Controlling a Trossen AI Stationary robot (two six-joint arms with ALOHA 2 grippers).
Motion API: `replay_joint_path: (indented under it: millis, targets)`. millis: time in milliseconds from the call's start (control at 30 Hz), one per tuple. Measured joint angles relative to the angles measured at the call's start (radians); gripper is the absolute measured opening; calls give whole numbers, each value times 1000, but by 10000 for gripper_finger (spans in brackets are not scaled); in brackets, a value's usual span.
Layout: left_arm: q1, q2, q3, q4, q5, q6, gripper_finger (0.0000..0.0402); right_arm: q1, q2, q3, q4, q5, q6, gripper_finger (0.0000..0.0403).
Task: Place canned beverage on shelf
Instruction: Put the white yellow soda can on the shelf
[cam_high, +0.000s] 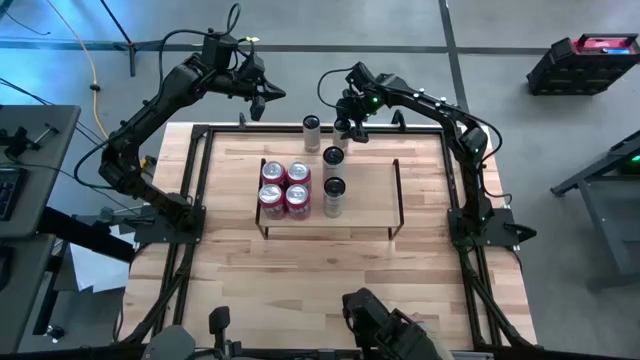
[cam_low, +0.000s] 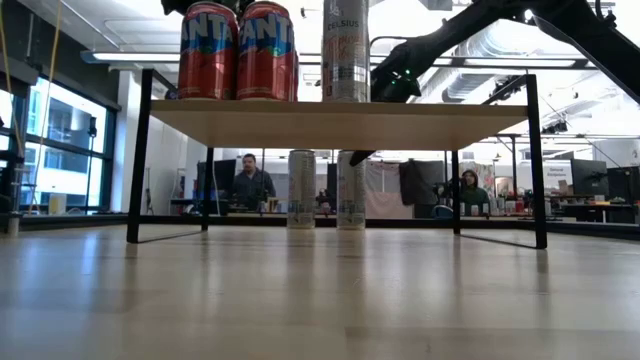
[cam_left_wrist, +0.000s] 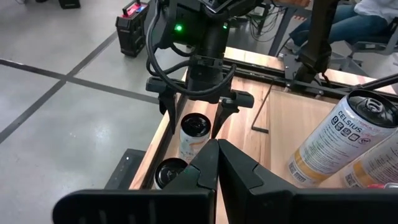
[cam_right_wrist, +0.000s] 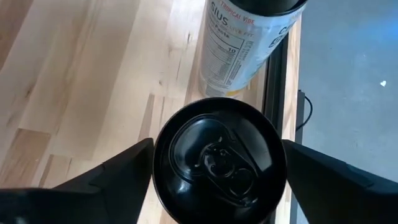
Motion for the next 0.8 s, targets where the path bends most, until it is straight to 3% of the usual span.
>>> replay_joint_path:
  millis: [400, 800]
  targets:
    - [0, 0, 0, -1, 0, -14, 0, -1, 30, 0, -13, -18, 16, 269]
    - [1, 0, 0, -6, 0, 1, 0, 6, 29, -1, -14, -38, -25, 266]
